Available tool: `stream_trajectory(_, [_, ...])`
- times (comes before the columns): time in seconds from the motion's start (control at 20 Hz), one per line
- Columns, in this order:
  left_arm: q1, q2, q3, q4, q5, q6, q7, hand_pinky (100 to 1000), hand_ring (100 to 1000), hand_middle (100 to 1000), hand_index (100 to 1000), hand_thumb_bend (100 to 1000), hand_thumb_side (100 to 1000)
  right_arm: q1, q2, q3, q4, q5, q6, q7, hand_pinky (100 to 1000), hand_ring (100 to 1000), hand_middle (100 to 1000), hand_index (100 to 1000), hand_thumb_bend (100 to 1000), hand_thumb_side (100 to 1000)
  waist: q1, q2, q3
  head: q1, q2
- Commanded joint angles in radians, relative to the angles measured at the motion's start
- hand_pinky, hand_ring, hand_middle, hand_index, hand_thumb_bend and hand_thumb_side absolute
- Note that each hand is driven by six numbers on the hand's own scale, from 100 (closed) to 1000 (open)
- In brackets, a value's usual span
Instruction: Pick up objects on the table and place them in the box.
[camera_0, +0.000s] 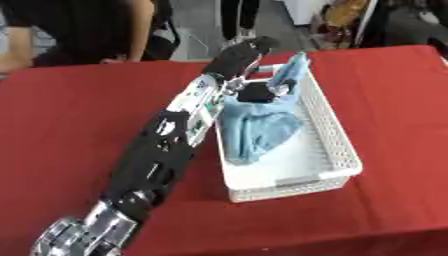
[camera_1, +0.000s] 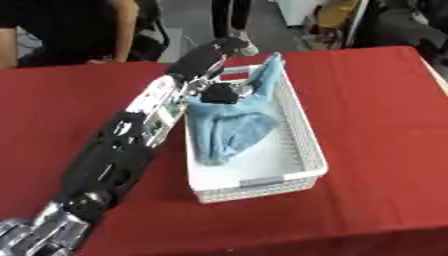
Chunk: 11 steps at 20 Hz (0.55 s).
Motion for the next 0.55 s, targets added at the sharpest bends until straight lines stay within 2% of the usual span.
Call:
stream_trajectory(0.05, [-0.029, 0.021, 0.017, -0.067, -0.103, 0.021, 0.019, 916, 980, 1000, 1000, 914, 720, -0.014, -0.009, -0.004, -0.01, 0.001, 0.0, -0.002, 813, 890, 868, 954, 100, 942, -0.002, -0.012, 0.001, 0.002, -0.001])
stream_trajectory(0.25, [-0.04, 0.063, 0.01, -0.159, -0.256, 0.008, 0.01, 942, 982, 1000, 1000, 951, 715, -0.012, -0.01, -0.007, -0.01, 0.004, 0.001, -0.006, 813, 890, 868, 954, 100, 942, -0.001, -0.015, 0.003, -0.002, -0.001])
stream_trajectory(0.55, [-0.069, 0.186, -0.027, -0.276, -0.298, -0.081, -0.099, 992, 991, 995, 1000, 939, 747, -0.007, -0.015, -0.008, -0.01, 0.007, 0.003, -0.009, 813, 889, 868, 954, 100, 938, 0.003, -0.022, 0.004, -0.011, -0.001])
